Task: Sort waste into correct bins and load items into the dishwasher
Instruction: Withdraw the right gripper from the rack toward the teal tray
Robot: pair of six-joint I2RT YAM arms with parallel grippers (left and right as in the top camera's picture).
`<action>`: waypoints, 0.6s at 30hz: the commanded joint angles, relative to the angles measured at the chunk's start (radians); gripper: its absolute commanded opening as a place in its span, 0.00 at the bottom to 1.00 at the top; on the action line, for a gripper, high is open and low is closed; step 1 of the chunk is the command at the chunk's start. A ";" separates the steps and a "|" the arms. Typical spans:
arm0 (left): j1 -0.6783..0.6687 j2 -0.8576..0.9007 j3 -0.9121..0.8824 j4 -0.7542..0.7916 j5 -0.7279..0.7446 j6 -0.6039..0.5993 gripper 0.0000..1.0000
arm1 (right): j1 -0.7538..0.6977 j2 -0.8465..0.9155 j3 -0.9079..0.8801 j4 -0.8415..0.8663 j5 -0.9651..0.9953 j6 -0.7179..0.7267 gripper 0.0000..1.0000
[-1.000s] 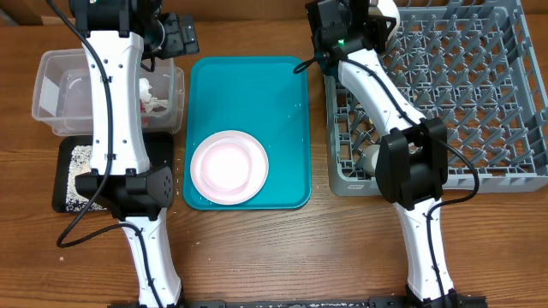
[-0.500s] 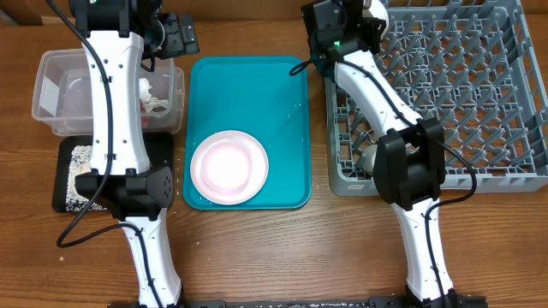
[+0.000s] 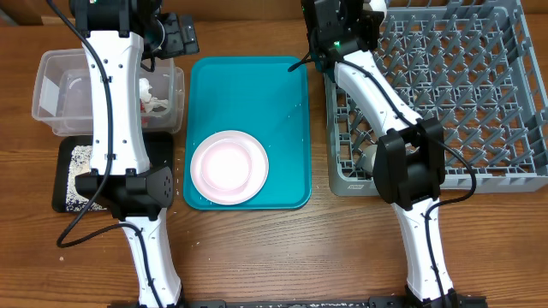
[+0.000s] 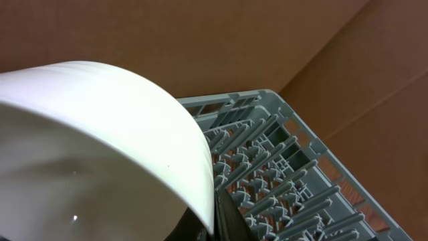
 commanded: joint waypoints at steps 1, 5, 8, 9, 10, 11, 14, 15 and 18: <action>0.005 -0.010 -0.003 0.002 0.008 -0.006 1.00 | -0.003 0.023 0.008 0.010 -0.010 0.002 0.04; 0.005 -0.010 -0.003 0.002 0.008 -0.006 1.00 | -0.012 0.062 0.008 0.009 -0.005 0.001 0.04; 0.005 -0.010 -0.003 0.002 0.008 -0.006 1.00 | -0.016 0.077 0.008 0.010 0.040 0.002 0.04; 0.005 -0.010 -0.003 0.002 0.008 -0.006 1.00 | -0.016 0.077 0.008 0.010 0.045 0.002 0.04; 0.005 -0.010 -0.003 0.002 0.008 -0.006 1.00 | -0.016 0.077 0.008 0.011 0.044 0.002 0.04; 0.005 -0.010 -0.003 0.002 0.009 -0.006 1.00 | -0.016 0.077 0.008 0.016 0.043 0.002 0.04; 0.005 -0.010 -0.003 0.002 0.008 -0.006 1.00 | -0.016 0.077 0.008 0.019 0.043 0.002 0.04; 0.005 -0.010 -0.003 0.002 0.008 -0.006 1.00 | -0.014 0.077 0.008 0.011 0.043 0.002 0.04; 0.005 -0.010 -0.003 0.002 0.008 -0.006 1.00 | -0.008 0.077 0.008 -0.002 0.043 0.002 0.04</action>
